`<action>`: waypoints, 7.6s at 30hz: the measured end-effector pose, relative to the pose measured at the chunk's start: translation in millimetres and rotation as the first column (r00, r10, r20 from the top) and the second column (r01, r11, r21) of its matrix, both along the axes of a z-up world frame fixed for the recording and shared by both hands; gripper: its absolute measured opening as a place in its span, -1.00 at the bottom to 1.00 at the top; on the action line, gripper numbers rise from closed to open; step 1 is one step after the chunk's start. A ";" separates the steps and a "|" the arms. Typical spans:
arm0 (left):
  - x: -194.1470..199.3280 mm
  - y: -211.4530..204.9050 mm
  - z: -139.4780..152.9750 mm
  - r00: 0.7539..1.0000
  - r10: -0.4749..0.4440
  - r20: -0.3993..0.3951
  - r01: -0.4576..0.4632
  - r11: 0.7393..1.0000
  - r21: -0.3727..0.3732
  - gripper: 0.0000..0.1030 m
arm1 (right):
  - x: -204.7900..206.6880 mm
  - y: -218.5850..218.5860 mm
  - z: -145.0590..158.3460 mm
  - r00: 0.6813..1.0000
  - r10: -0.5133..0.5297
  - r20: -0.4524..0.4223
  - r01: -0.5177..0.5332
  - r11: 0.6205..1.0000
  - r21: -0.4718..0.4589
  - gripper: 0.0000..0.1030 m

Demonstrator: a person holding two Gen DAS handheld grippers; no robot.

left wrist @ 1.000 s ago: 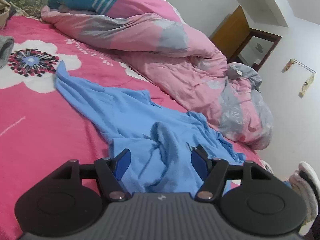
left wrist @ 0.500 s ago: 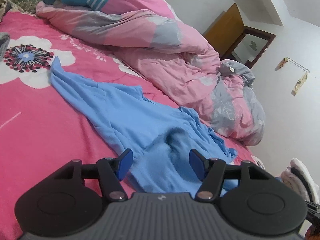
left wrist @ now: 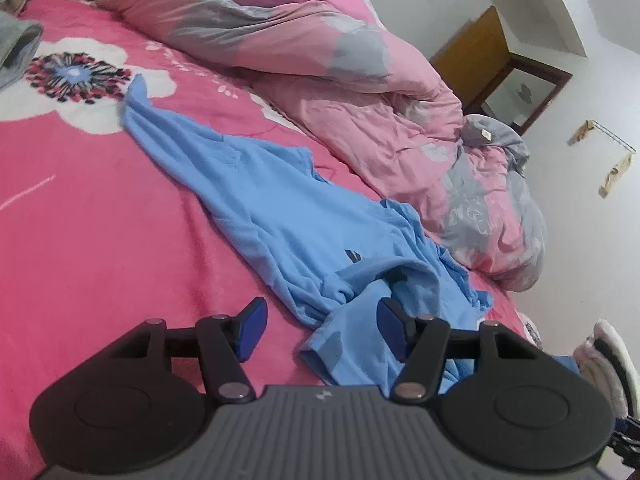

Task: Fold clothes

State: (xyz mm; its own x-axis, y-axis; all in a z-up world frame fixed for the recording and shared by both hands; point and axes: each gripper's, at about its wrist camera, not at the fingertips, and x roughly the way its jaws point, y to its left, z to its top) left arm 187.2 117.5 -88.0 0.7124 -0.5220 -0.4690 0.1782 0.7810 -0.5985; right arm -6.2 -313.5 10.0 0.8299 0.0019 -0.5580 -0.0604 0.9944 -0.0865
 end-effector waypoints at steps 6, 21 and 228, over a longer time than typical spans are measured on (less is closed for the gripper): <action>0.3 8.0 -2.3 0.997 0.074 -0.009 -0.074 0.997 0.005 -0.04 | 62.0 123.7 -21.1 0.898 0.439 0.015 -0.439 0.897 0.059 0.11; 19.7 38.2 -20.8 0.987 0.094 -0.130 -0.119 0.972 -0.203 -0.24 | 168.2 223.0 -59.0 0.862 0.505 -0.046 -0.500 0.861 0.094 -0.90; -222.1 -96.7 51.8 0.997 -0.059 0.041 0.030 0.858 0.512 0.87 | -53.1 25.0 -36.1 0.999 -0.029 0.027 0.009 0.832 0.555 0.07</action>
